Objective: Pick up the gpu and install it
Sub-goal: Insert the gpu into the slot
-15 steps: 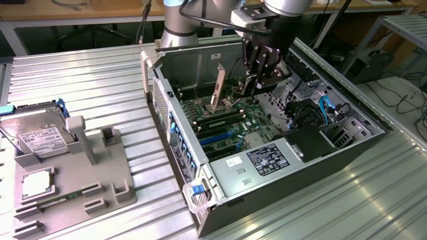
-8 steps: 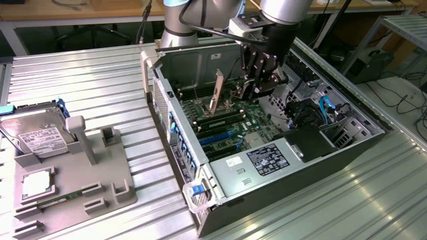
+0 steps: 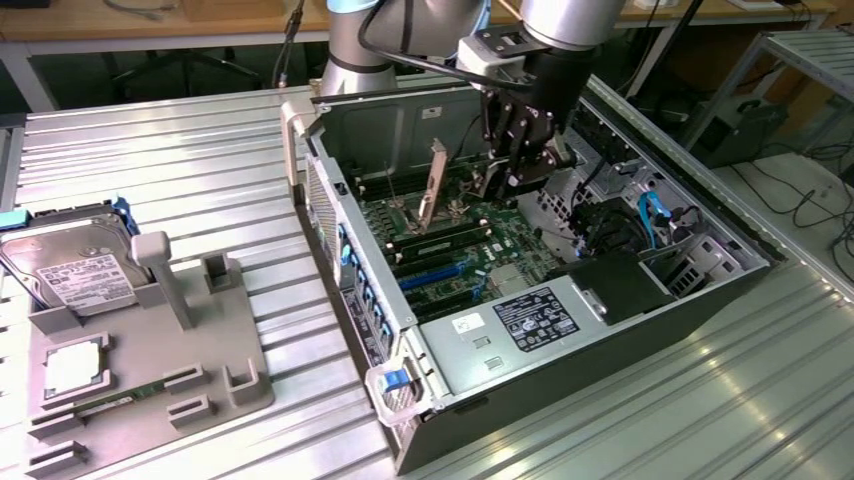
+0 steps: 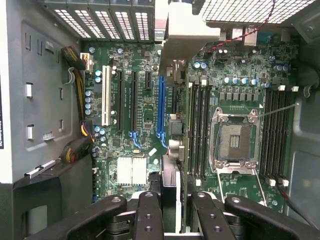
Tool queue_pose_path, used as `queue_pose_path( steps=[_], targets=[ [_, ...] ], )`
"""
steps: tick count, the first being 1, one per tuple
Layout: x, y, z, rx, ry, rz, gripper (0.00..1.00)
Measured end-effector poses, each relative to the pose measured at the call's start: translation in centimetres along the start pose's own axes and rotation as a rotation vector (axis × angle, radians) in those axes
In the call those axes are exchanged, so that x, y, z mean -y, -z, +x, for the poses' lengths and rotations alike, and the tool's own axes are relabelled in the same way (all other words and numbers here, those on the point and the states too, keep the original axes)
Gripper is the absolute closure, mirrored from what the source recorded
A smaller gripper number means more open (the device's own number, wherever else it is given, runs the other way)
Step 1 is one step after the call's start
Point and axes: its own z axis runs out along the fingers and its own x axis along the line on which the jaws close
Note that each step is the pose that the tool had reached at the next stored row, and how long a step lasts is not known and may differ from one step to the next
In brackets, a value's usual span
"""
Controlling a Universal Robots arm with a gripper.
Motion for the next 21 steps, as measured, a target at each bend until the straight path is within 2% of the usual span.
queue_pose_path(
  steps=[3, 8, 10, 11, 16, 21],
  targets=[
    [-0.22, -0.15, 0.0, 0.0037, 0.000, 0.0003, 0.72],
    [-0.60, -0.97, 0.0, 0.0034, -0.029, 0.0005, 0.72],
    [-1.25, -1.38, 0.0, 0.0032, -0.030, 0.0006, 0.72],
    [-1.86, -1.65, -0.1, 0.0033, -0.030, 0.0006, 0.72],
    [-3.47, -2.68, -0.1, 0.0034, -0.030, 0.0006, 0.72],
    [-3.62, -3.66, -0.1, 0.0034, -0.030, 0.0005, 0.72]
  ],
)
